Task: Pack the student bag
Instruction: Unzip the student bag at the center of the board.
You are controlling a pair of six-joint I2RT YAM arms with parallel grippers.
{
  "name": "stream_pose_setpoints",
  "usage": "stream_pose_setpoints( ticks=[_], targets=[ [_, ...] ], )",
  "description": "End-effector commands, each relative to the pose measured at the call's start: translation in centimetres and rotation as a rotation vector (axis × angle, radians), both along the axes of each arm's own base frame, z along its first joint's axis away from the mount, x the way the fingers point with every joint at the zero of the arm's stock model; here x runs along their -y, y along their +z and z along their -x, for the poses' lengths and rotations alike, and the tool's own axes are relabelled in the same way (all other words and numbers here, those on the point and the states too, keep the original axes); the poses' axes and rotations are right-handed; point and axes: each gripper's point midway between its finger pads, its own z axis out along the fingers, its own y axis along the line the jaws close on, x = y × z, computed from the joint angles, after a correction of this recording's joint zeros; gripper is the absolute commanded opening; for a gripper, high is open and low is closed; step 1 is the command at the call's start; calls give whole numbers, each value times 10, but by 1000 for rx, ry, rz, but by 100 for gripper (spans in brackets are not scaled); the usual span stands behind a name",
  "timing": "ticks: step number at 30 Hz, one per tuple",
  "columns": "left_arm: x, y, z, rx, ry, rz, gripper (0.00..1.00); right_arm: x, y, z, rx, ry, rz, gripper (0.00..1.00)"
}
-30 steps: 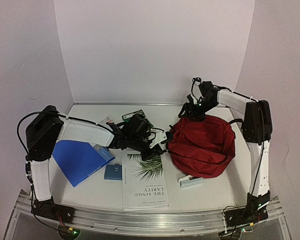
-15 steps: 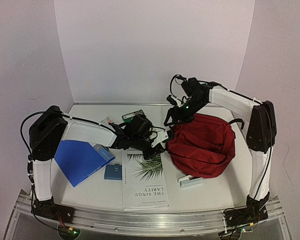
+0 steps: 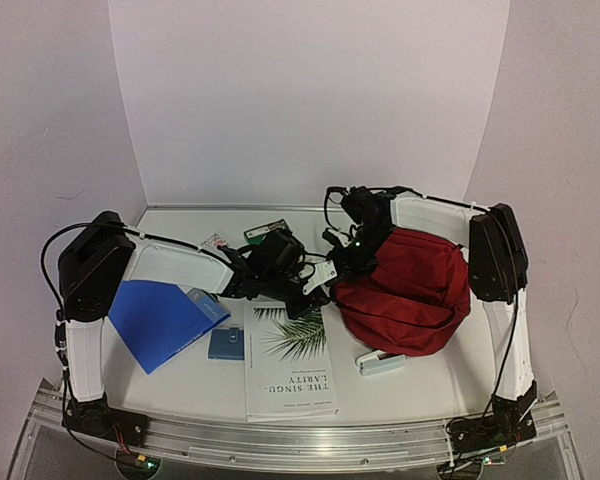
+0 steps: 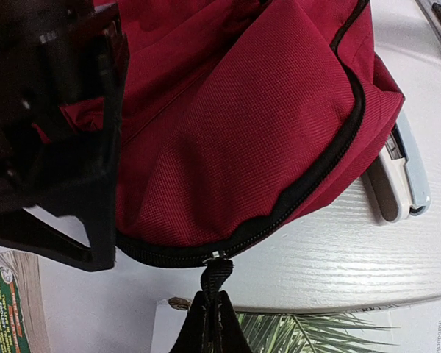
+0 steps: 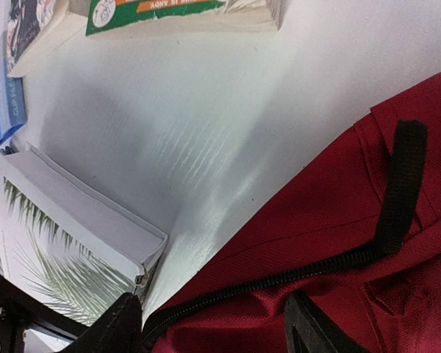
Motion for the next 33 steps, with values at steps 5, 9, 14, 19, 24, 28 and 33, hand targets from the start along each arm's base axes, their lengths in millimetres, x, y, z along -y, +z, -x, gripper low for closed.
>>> stream_pose_setpoints(
  ticks=[5, 9, 14, 19, 24, 28, 33],
  targets=[
    [9, 22, -5, 50, -1, 60, 0, -1, -22, -2, -43, -27, 51, 46],
    [6, 24, -2, 46, -1, 62, 0, -4, -21, -9, -33, -37, 49, 11],
    [5, 22, 5, 41, -16, 42, 0, -7, -4, -24, 20, -52, 25, 0],
    [10, 26, 17, 39, -46, 49, 0, 6, 18, -58, 101, -122, 10, 0],
    [14, 31, 29, 39, -70, 58, 0, 27, 22, -88, 127, -207, -6, 0],
    [14, 33, 38, 35, -86, 59, 0, 39, 20, -101, 120, -269, -29, 0],
    [15, 33, 58, 3, -143, 49, 0, 56, 25, -120, 153, -336, -37, 0]
  ],
)
